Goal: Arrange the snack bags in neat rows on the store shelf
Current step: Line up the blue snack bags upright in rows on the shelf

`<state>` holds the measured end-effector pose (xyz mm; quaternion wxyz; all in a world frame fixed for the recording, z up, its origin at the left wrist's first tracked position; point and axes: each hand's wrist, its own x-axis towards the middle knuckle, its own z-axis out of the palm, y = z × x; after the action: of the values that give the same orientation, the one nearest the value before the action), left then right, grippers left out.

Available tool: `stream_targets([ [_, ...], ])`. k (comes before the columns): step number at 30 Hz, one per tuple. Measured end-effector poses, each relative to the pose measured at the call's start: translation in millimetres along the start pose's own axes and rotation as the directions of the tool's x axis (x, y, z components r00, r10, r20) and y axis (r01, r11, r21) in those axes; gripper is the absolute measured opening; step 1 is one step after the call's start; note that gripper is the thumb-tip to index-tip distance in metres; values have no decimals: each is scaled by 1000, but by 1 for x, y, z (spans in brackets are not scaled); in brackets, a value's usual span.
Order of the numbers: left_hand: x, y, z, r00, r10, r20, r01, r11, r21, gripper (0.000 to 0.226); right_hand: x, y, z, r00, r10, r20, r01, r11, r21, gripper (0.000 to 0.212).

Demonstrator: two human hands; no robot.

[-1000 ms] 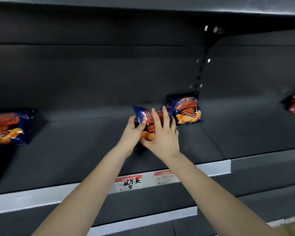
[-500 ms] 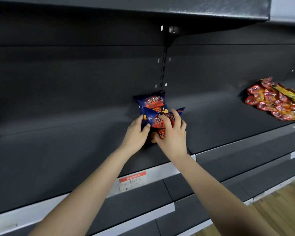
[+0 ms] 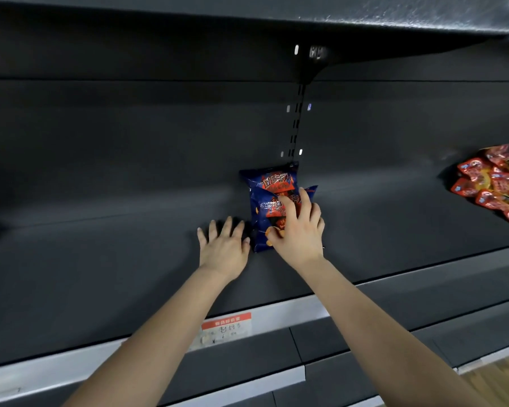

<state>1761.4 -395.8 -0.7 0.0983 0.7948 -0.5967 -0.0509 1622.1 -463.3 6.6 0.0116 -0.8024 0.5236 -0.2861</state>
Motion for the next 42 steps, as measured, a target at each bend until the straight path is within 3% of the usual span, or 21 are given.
stream_targets([
  [8,3,-6,5,999,-27,-32,25,998,-57,50,13,3,10,982,10,189,21,987,-160,87],
  [23,7,-6,7,997,-40,-64,34,995,-90,50,14,10,18,990,-94,107,95,995,-12,87],
  [42,8,-8,7,999,-26,-25,25,999,-36,48,15,11,21,993,-57,105,59,998,-17,79],
])
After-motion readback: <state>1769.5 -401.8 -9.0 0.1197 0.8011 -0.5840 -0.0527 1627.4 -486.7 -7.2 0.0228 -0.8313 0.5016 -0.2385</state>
